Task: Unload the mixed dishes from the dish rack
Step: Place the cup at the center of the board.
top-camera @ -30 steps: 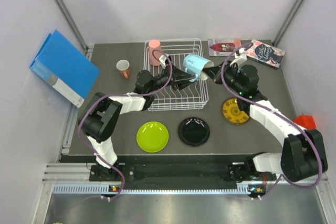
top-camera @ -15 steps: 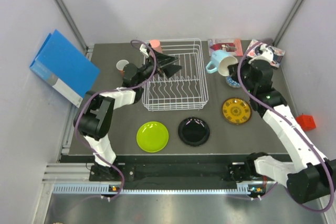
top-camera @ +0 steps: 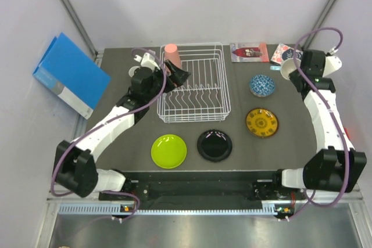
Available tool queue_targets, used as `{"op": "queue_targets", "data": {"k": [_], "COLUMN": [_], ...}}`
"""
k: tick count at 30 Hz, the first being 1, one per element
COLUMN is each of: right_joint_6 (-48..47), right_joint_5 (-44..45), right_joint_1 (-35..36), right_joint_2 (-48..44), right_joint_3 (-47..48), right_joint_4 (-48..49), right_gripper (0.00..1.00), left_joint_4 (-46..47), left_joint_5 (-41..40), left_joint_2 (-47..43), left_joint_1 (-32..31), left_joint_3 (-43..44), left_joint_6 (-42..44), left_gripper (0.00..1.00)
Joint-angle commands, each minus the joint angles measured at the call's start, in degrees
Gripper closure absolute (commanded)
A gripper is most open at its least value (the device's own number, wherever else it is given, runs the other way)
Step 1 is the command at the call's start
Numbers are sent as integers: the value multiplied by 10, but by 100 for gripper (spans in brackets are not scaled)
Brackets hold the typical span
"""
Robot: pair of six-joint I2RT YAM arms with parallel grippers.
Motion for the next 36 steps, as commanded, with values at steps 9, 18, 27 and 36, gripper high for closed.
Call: {"op": "queue_targets", "data": {"k": [9,18,27,36], "right_joint_6": [32,57,42,23], "right_joint_5": [-33,-64,-70,-84], "right_joint_1": [-69,-99,-106,-106], "right_joint_2": [121,185,286,318], "right_joint_3": [73,84,183,183], "right_joint_4": [-14,-31,-109,-105], "right_gripper": [100,100,100,96], "left_joint_4": [-254,-289,-304,-305], "left_joint_5": [-229,-228,-213,-204], "left_joint_2": [-118,-135,-117,-114], "left_joint_1": [-9,-14,-17,-20], "left_joint_3": [-6,-26,-25,-31], "left_joint_6": [88,68,54,54], "left_gripper": [1,1,1,1]}}
